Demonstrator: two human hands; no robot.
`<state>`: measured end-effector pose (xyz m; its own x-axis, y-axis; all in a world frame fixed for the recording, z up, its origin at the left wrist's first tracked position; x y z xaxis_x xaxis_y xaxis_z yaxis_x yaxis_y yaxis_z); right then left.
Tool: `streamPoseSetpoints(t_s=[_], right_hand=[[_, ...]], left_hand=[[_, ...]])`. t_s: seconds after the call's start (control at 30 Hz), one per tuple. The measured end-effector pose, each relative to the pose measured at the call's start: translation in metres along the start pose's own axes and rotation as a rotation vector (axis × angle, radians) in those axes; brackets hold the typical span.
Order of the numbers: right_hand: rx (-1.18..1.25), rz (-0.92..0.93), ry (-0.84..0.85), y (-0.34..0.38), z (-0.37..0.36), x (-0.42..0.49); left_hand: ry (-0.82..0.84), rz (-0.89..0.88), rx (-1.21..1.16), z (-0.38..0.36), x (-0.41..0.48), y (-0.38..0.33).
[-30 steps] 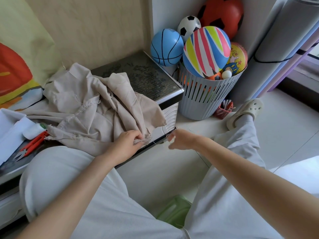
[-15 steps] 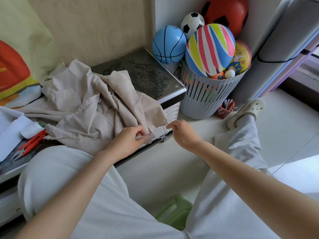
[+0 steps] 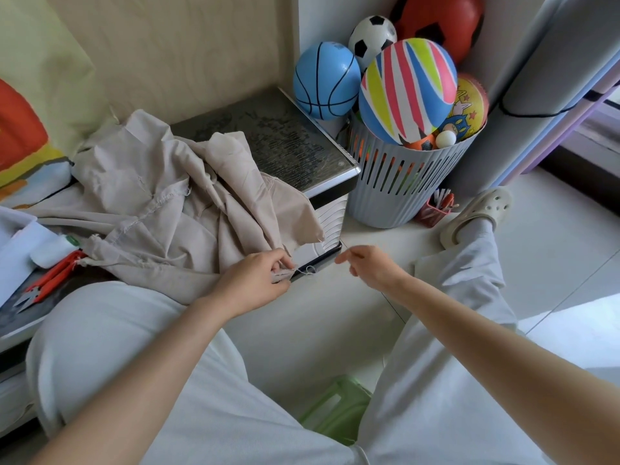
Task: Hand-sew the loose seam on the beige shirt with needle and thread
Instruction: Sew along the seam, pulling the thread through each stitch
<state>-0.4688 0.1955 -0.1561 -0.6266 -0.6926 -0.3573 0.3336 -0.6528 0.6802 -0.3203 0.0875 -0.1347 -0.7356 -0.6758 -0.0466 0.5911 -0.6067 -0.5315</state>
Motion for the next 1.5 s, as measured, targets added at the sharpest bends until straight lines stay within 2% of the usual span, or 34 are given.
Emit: streamPoseSetpoints(t_s=[0.07,0.17,0.43,0.73,0.9,1.03,1.3,1.5], right_hand=[[-0.131,0.051,0.022,0.000,-0.007,-0.004],[-0.172,0.175,-0.034,0.020,-0.012,-0.010],[0.074,0.382,-0.129,0.073,-0.017,-0.017],[0.195,0.224,0.038,0.071,-0.049,-0.013],[0.294,0.190,0.095,0.071,-0.054,-0.014],[0.240,0.195,0.135,0.070,-0.059,-0.014],[0.286,0.175,0.087,0.068,-0.053,-0.008],[0.234,0.213,0.091,0.067,-0.053,-0.005]], left_hand=[[-0.006,-0.007,-0.011,0.001,0.002,-0.001],[-0.028,-0.011,-0.050,0.004,0.004,0.001],[-0.079,-0.023,-0.126,0.013,0.002,0.004],[-0.091,0.032,-0.225,0.018,0.002,0.010],[0.011,0.030,-0.150,0.010,0.002,0.014],[0.030,0.067,-0.225,0.009,0.000,0.014],[-0.052,0.056,-0.295,0.021,0.002,0.008],[-0.107,0.052,-0.328,0.028,0.003,0.005]])
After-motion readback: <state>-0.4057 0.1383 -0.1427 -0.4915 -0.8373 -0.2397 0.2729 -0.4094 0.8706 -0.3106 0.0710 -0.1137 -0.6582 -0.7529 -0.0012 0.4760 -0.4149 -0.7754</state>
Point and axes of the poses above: each hand's wrist, its own x-axis towards the middle knuckle, its own z-axis out of the back of the hand, y = z × x, the point moved 10 cm from there along x, towards the middle knuckle, and after that the axes turned 11 degrees about -y, right-handed, at the moved point
